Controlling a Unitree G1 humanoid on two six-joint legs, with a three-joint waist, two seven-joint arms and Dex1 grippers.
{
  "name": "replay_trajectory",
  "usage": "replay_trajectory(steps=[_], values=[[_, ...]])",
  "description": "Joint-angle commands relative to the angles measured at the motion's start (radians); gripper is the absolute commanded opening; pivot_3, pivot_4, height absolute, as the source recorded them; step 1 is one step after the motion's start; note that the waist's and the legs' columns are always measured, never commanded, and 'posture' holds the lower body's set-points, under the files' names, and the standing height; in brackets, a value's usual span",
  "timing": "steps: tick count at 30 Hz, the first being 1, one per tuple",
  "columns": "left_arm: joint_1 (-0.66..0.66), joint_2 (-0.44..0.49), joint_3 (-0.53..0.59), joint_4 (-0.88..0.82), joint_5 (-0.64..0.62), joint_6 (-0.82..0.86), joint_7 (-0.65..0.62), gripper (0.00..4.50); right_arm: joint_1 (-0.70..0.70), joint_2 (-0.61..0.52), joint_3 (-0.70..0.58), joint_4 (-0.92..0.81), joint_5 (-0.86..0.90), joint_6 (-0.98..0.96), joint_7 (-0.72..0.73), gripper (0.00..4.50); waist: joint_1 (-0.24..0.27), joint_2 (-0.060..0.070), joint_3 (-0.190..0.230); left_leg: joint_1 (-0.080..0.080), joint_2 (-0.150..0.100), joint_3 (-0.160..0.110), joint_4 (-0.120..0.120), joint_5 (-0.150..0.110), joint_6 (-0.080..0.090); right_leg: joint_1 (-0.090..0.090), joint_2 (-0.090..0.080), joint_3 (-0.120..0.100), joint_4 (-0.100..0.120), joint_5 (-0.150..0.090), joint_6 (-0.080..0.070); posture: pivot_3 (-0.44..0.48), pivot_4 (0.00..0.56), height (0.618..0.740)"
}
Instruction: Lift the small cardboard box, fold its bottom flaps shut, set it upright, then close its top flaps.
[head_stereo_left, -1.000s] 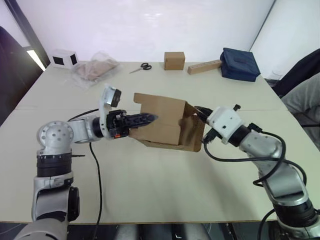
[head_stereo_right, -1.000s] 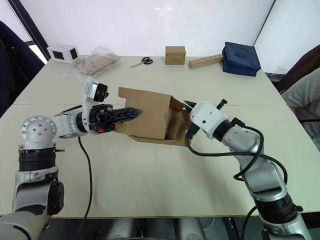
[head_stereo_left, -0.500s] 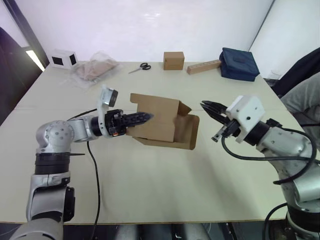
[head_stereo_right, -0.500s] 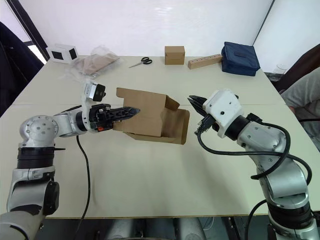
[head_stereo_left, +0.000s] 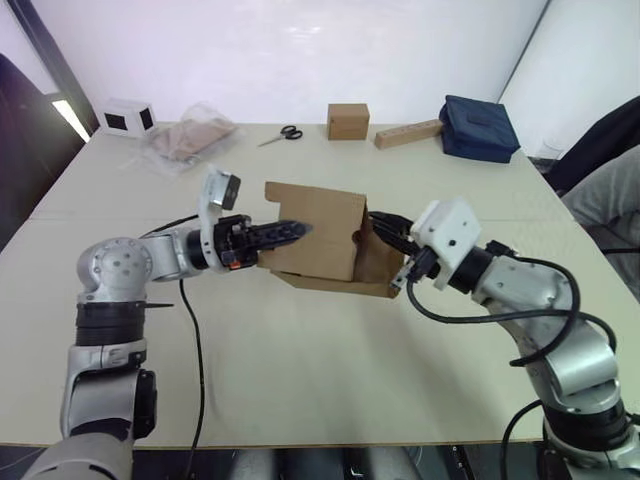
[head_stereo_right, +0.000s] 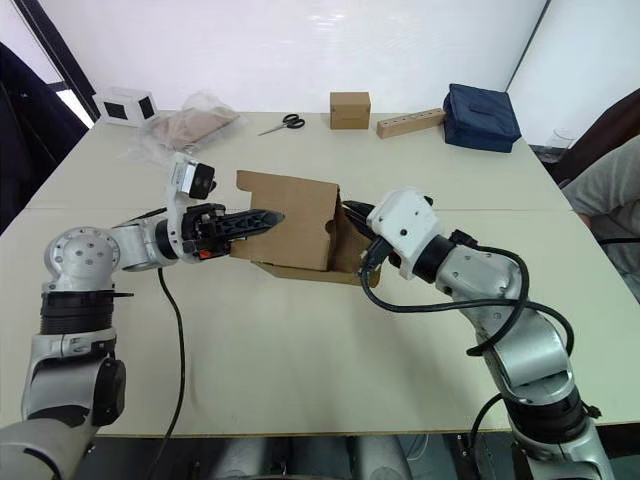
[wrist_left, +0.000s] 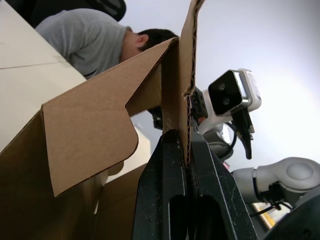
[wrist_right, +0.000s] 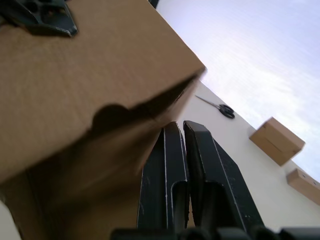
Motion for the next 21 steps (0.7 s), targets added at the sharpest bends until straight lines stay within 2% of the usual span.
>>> replay_trajectory(steps=[1,10,19,21], values=[[0.002,-0.010,0.036,-0.037,-0.048,0.014,0.025,0.00,-0.030,0.008,0.023,-0.025,-0.033,-0.035,-0.016,0.12,0.000,0.000,0.000,0.000,0.000,0.000,0.000,0.000,0.000,0.000,0.000,0.000,0.000,0.000,0.000,0.000,0.150,0.740],[0.003,-0.051,0.074,-0.042,-0.136,0.066,0.112,0.00,-0.051,0.012,0.087,0.015,-0.169,-0.131,-0.052,0.12,0.000,0.000,0.000,0.000,0.000,0.000,0.000,0.000,0.000,0.000,0.000,0.000,0.000,0.000,0.000,0.000,0.150,0.740],[0.004,-0.045,0.124,-0.011,-0.256,0.149,0.206,0.00,-0.028,0.014,0.047,0.066,-0.252,-0.234,-0.082,0.12,-0.001,0.000,0.000,0.000,0.000,0.000,0.000,0.000,0.000,0.000,0.000,0.000,0.000,0.000,0.001,0.000,0.150,0.740],[0.019,-0.045,0.113,-0.024,-0.239,0.137,0.214,0.00,-0.031,0.014,0.047,0.060,-0.243,-0.237,-0.068,0.12,-0.002,0.000,0.000,0.000,0.000,0.000,0.000,0.000,0.000,0.000,0.000,0.000,0.000,0.000,0.000,0.000,0.150,0.740]])
